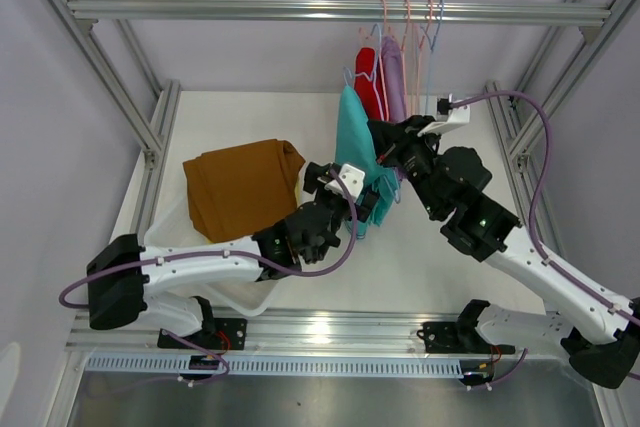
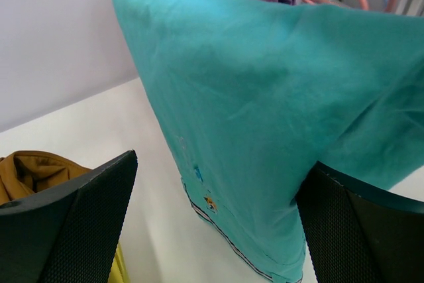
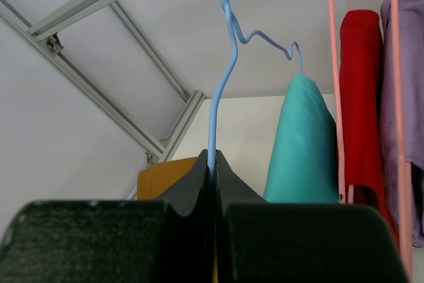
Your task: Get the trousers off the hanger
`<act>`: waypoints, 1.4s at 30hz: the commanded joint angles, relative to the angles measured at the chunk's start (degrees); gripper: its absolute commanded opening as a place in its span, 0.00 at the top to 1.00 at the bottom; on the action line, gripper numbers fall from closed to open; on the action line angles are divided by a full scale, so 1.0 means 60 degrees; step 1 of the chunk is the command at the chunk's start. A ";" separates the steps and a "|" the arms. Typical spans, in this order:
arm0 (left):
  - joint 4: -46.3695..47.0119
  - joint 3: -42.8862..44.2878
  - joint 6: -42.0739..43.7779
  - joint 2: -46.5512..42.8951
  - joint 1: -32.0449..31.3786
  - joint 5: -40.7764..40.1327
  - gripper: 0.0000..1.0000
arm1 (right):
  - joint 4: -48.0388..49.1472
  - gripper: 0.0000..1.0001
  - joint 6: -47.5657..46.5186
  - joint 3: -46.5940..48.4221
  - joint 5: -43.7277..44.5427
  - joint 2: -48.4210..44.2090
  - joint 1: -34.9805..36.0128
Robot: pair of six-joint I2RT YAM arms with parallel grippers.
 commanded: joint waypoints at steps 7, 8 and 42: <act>-0.0003 0.0970 -0.0869 0.0400 0.0216 0.0337 0.01 | 0.1356 1.00 0.0143 -0.0328 -0.0002 -0.0769 0.0061; -0.0003 0.1042 -0.0942 0.0371 0.0201 0.0411 0.01 | 0.1356 1.00 0.0143 -0.0372 0.0013 -0.0769 0.0046; -0.0648 0.1937 -0.0723 0.0605 0.0640 0.0998 0.73 | 0.1049 1.00 0.0670 -0.1617 -0.0397 -0.1487 0.0075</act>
